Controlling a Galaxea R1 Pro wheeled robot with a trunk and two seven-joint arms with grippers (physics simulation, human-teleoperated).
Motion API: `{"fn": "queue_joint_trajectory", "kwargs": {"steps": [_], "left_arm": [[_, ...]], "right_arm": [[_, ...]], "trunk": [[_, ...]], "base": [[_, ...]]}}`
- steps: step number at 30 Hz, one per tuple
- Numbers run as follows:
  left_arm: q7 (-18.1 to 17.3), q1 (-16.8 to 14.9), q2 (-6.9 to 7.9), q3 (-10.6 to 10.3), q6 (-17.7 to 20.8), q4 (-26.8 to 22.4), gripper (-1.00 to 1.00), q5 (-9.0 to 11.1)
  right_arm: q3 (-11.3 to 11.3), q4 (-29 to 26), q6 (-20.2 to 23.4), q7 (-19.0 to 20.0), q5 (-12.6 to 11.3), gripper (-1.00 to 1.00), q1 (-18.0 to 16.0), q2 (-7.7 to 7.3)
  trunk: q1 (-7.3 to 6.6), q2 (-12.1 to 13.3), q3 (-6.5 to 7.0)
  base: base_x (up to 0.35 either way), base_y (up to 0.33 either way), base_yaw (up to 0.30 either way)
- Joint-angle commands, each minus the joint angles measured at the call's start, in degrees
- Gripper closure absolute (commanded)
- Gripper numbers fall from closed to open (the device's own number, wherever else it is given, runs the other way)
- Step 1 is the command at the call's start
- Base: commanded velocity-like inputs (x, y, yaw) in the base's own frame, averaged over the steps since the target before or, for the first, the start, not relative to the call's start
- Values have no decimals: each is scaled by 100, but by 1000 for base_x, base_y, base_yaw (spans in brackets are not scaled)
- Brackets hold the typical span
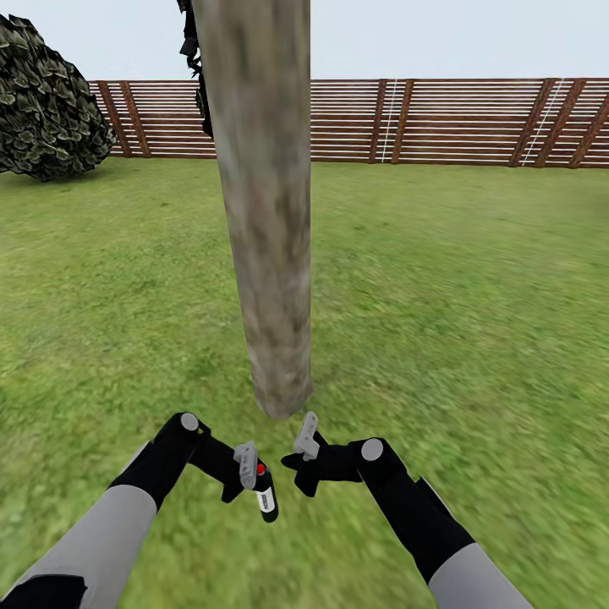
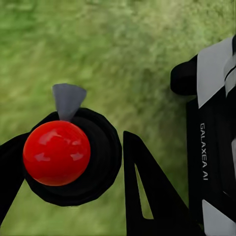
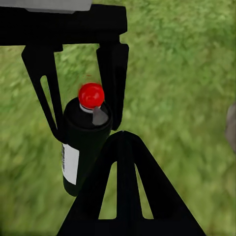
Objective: In the garden, pick up the pesticide atomizer on the floor and spray pesticide onto both trees until each tree trunk is fully covered.
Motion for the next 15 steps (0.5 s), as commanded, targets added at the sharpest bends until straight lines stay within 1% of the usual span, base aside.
{"fn": "queue_joint_trajectory", "kwargs": {"steps": [1, 5, 15], "left_arm": [[0, 0, -12, -2, -2, 0, 100, 0], [0, 0, -42, 0, -20, 0, 100, 7], [-17, -55, -193, -1, -35, 0, 100, 12]], "right_arm": [[0, 0, 0, 0, 0, 100, 0, 0], [0, 0, 0, 0, 0, 100, 0, 0], [0, -3, 0, 0, 0, 100, 0, 0]], "trunk": [[0, 0, 0], [0, 0, 0], [0, 0, 0]], "base": [[0, 0, 0], [0, 0, 0], [0, 0, 0]]}}
